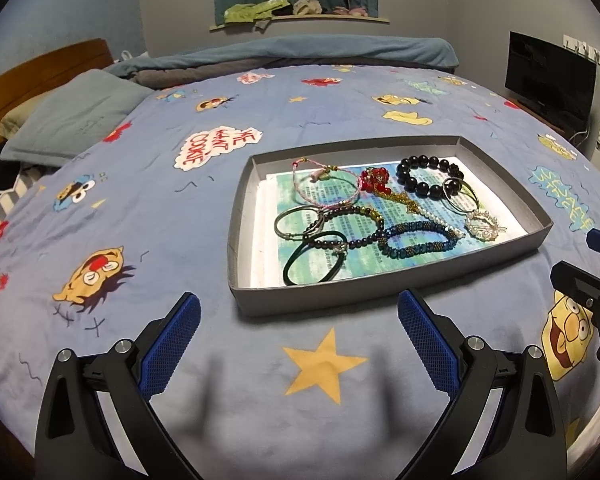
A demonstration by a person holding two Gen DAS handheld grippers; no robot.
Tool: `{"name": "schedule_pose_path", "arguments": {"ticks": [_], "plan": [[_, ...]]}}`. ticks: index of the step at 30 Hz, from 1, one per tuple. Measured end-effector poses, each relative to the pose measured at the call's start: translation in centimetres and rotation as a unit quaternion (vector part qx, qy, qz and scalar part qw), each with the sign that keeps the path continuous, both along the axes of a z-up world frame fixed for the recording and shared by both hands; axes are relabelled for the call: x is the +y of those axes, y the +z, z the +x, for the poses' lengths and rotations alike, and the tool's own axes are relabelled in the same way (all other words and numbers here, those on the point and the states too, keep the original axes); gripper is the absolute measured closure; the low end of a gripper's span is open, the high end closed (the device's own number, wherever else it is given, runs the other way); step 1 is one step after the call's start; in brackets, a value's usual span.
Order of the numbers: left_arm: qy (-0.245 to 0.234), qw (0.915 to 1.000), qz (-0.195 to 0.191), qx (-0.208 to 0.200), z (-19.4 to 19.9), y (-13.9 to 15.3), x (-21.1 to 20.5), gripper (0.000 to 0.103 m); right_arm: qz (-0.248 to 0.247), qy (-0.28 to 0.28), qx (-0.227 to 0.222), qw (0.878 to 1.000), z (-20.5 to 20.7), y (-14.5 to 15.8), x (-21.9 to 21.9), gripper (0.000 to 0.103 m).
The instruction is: Organize jewelry
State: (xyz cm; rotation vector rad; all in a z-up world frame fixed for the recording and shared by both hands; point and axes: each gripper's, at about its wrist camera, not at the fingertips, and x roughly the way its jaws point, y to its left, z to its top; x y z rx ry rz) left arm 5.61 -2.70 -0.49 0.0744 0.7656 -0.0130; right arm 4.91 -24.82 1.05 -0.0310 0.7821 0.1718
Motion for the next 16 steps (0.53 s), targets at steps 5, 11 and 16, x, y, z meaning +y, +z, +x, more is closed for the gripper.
{"name": "schedule_pose_path", "arguments": {"ticks": [5, 11, 16], "plan": [[-0.003, 1.0000, -0.004, 0.001, 0.05, -0.05, 0.19, 0.005, -0.001, -0.001, 0.001, 1.000, -0.01, -0.09, -0.08, 0.005], [-0.009, 0.9999, -0.005, -0.005, -0.03, 0.06, 0.19, 0.005, 0.000, -0.002, 0.002, 1.000, 0.03, -0.08, -0.12, 0.005], [-0.004, 0.9999, 0.009, -0.011, -0.05, 0.06, 0.23, 0.005, -0.001, -0.002, 0.003, 1.000, 0.07, -0.25, -0.19, 0.005]]}}
